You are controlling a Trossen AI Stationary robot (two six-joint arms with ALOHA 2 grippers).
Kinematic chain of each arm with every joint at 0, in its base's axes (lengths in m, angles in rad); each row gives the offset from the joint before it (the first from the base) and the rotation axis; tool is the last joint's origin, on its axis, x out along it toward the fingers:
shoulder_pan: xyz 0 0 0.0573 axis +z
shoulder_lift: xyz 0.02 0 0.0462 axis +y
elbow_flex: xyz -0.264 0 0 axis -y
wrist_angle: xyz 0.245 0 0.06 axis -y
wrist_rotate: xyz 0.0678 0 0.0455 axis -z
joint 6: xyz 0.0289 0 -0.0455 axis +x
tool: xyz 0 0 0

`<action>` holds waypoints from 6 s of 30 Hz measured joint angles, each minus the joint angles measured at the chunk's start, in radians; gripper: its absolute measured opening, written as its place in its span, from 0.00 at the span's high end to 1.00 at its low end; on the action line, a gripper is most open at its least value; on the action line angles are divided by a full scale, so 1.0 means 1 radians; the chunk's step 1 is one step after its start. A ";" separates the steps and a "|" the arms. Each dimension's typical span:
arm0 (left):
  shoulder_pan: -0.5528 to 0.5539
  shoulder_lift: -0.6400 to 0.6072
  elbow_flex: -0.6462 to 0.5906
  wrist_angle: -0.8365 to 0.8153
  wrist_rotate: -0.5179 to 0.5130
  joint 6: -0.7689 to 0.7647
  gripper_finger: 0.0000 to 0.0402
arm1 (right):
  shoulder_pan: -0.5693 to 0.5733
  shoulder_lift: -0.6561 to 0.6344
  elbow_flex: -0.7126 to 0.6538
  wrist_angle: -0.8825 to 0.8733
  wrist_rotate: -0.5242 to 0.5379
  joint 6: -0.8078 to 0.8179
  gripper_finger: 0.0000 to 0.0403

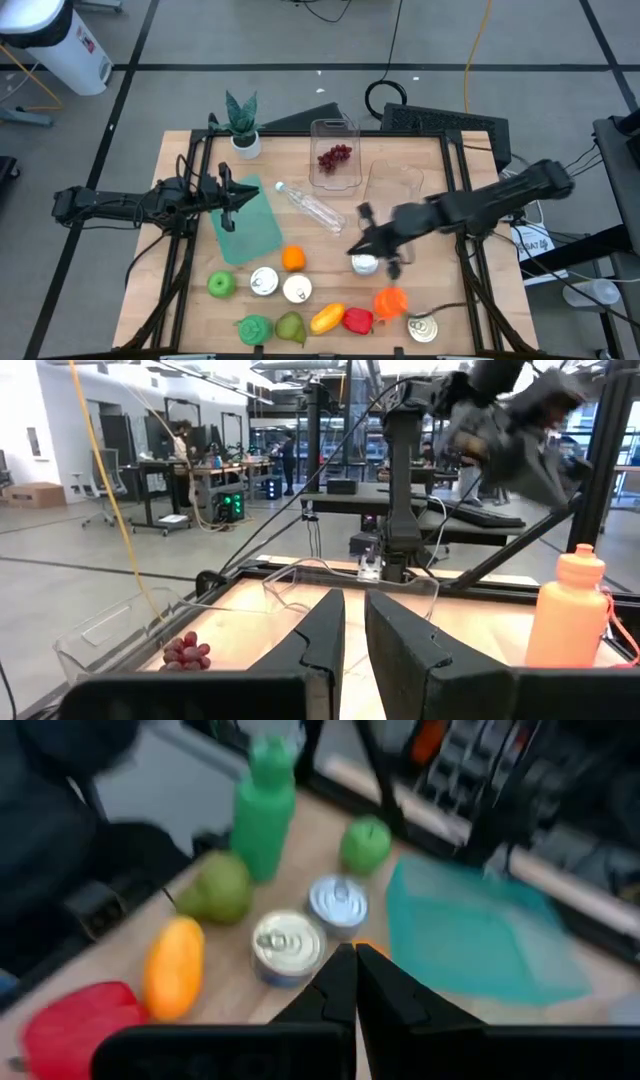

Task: Pick & Place Food Item
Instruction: Adjust the blue and pink tuna can on the table, then put the transparent water bottle into the right transparent bin

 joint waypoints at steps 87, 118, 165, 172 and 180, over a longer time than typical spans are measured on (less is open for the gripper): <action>-0.194 1.709 1.405 -0.750 0.053 -0.114 0.87 | 0.041 -0.624 -0.886 0.861 0.396 0.090 0.81; -0.210 1.753 1.410 -0.947 0.035 -0.118 0.87 | 0.041 -0.624 -0.886 0.868 0.393 0.078 0.81; -0.265 0.567 0.572 -0.613 -0.390 -0.175 0.87 | -0.011 -0.598 -0.832 0.719 0.679 0.143 0.81; -0.174 0.534 0.561 -0.711 -0.375 -0.267 0.87 | -0.079 -0.445 -0.589 0.325 0.677 0.294 0.80; -0.158 0.611 0.562 -0.643 -0.370 -0.186 0.87 | -0.182 -0.136 -0.222 -0.038 0.510 0.368 0.70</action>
